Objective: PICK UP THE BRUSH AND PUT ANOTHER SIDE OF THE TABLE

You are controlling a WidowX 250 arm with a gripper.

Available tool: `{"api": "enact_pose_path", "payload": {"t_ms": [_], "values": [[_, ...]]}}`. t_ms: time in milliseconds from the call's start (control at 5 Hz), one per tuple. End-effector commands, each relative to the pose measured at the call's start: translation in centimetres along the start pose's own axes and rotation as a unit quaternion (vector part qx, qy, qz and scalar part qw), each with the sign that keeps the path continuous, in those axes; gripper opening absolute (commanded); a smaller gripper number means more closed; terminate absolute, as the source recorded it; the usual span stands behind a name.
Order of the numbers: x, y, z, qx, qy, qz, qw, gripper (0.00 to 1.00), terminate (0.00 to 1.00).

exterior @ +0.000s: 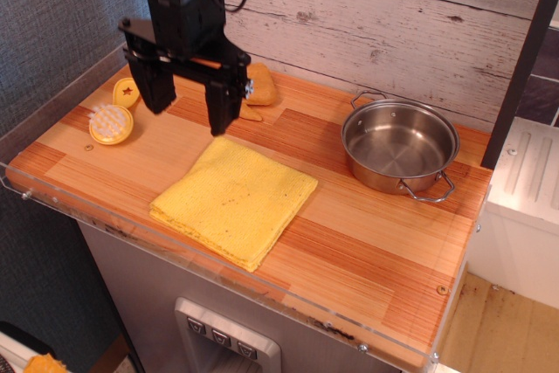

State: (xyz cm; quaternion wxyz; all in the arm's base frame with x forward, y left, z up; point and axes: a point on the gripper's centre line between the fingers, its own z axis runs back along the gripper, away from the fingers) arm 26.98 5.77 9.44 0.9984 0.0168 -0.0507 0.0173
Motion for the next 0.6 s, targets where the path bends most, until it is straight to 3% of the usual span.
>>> {"api": "enact_pose_path", "payload": {"t_ms": [0, 200, 400], "values": [[0.19, -0.41, 0.11, 0.002, -0.011, -0.016, 0.9998, 1.00, 0.00], [0.19, -0.41, 0.11, 0.002, -0.011, -0.016, 0.9998, 1.00, 0.00], [0.19, -0.41, 0.11, 0.002, -0.011, -0.016, 0.9998, 1.00, 1.00]]}}
